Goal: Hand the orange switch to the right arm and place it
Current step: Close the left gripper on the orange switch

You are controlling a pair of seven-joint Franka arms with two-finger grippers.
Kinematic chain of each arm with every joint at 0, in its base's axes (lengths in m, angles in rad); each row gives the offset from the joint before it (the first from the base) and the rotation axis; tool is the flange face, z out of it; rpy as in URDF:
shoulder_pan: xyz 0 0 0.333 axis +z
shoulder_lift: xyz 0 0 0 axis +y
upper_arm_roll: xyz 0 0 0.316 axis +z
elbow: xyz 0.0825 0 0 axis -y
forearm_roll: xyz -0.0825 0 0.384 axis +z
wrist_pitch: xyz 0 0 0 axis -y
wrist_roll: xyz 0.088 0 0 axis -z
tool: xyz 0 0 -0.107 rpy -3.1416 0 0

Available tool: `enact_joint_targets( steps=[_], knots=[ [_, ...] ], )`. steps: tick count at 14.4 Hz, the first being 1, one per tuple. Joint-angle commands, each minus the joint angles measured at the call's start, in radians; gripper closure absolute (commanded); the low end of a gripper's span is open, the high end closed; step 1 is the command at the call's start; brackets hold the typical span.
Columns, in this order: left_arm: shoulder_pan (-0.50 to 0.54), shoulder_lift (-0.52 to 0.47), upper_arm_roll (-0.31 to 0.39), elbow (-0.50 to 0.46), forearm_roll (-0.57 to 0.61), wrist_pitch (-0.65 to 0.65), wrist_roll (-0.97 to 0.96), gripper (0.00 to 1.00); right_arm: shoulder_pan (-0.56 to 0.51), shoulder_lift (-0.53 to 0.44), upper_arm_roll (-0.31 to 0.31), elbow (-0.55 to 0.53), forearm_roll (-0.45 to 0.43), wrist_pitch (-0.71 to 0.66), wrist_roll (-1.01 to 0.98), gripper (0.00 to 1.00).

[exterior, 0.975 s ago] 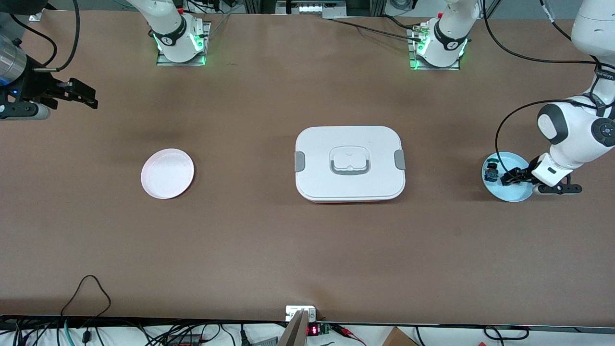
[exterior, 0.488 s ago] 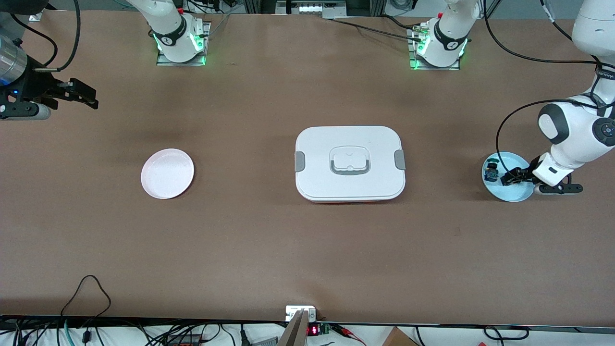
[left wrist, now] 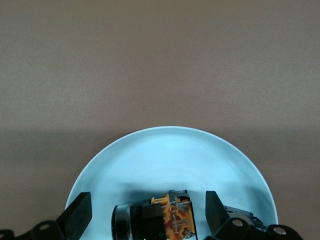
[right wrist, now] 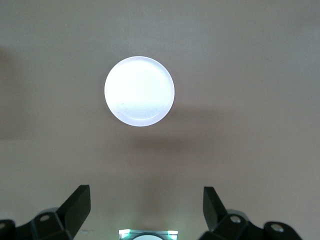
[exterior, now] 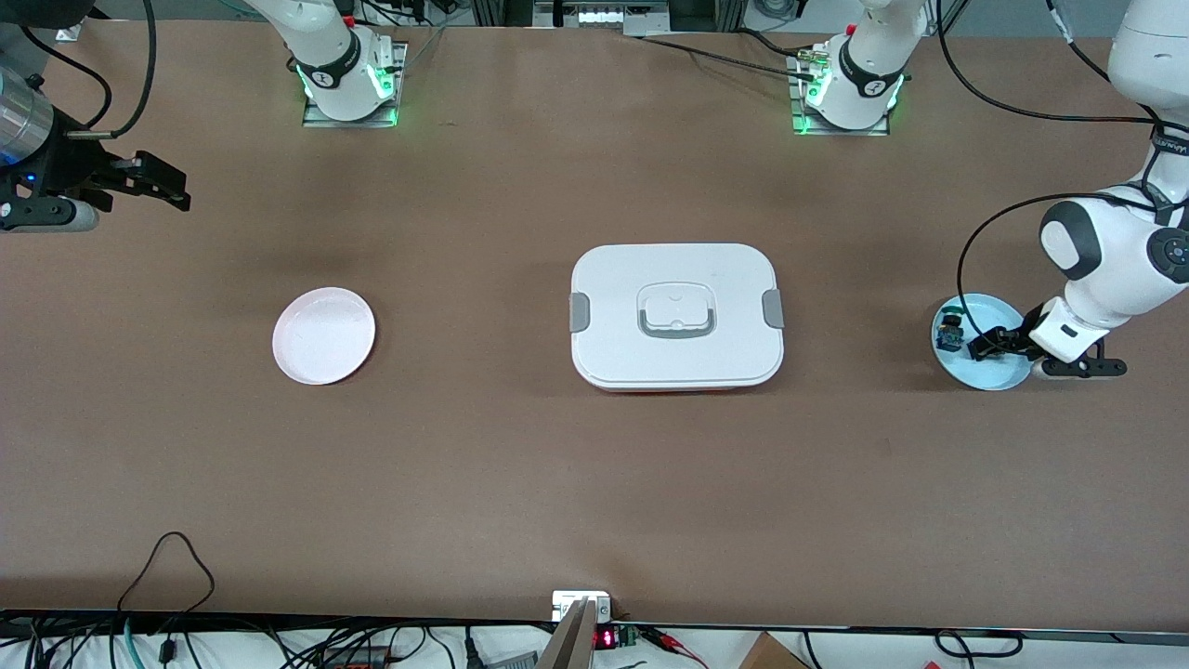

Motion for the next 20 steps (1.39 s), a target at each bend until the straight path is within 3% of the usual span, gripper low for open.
enact_joint_targets(
  steps=[1, 20],
  knots=[
    [0.045, 0.016, -0.035, 0.008, -0.007, -0.002, 0.017, 0.0, -0.003, -0.003, 0.006, 0.005, -0.015, -0.001, -0.008, 0.0],
    [0.089, 0.036, -0.076, 0.02, -0.009, -0.04, 0.008, 0.0, -0.003, -0.003, 0.006, 0.005, -0.016, -0.001, -0.008, 0.0]
  ],
)
